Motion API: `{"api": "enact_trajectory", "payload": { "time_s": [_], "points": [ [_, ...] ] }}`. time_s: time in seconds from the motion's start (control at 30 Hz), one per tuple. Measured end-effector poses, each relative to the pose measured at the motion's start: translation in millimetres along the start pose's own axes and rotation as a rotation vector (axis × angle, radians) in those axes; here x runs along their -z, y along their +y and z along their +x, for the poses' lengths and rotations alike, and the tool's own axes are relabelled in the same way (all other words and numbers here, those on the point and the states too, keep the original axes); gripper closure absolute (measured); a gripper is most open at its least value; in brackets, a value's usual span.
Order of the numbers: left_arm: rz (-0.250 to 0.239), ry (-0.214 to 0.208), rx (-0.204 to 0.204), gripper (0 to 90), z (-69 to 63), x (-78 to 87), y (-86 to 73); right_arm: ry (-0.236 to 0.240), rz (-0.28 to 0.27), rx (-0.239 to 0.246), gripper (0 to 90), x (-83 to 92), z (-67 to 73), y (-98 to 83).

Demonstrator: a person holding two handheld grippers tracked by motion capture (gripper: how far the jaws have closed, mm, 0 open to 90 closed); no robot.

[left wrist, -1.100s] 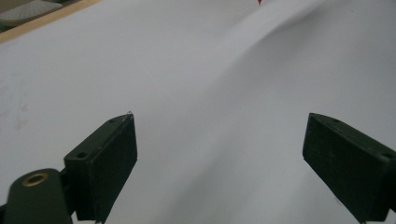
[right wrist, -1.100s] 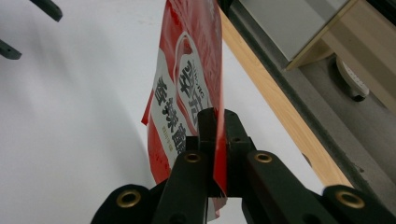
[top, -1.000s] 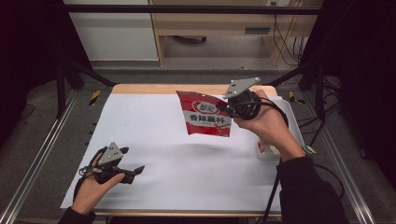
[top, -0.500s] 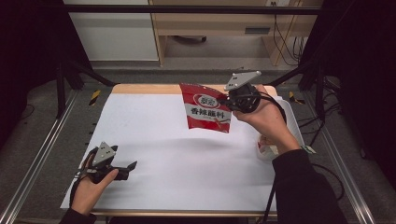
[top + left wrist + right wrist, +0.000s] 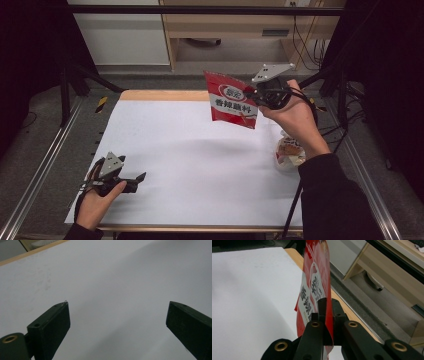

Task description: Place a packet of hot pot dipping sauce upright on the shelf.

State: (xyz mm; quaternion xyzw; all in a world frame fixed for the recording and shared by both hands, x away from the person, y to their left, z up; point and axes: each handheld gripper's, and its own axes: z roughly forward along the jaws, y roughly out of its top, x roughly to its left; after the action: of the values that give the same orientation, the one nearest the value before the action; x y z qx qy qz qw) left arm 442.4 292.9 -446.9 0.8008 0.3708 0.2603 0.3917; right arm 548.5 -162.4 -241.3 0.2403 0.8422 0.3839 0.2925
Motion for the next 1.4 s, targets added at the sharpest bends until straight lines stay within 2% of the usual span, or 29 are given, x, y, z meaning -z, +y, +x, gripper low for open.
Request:
{"api": "enact_trajectory", "payload": {
  "time_s": [0.2,0.33,0.6,0.87,1.17,1.4],
  "points": [
    [0.005,-0.004,-0.007,5.3,-0.9,-0.1,0.1,-0.02,-0.007,-0.021,89.8,7.8,-9.4,-1.9],
    [0.006,0.012,-0.017,5.4,-2.6,1.1,0.3,-0.03,-0.021,-0.037,89.8,12.7,-14.6,-6.3],
    [0.017,0.002,-0.028,5.4,-6.0,-1.0,0.2,-0.055,-0.018,-0.057,89.9,22.6,-23.0,-14.9],
    [0.02,0.01,-0.02,5.6,-6.5,-3.5,0.0,-0.089,-0.019,-0.084,89.9,30.2,-36.1,-24.1],
    [0.018,0.003,-0.023,5.6,-6.8,-3.1,-0.1,-0.136,-0.022,-0.126,89.9,35.7,-49.5,-38.2],
    [0.019,0.005,-0.023,5.7,-6.6,-3.2,-0.1,-0.15,-0.023,-0.159,89.9,35.9,-60.2,-45.4]
  ]
}}
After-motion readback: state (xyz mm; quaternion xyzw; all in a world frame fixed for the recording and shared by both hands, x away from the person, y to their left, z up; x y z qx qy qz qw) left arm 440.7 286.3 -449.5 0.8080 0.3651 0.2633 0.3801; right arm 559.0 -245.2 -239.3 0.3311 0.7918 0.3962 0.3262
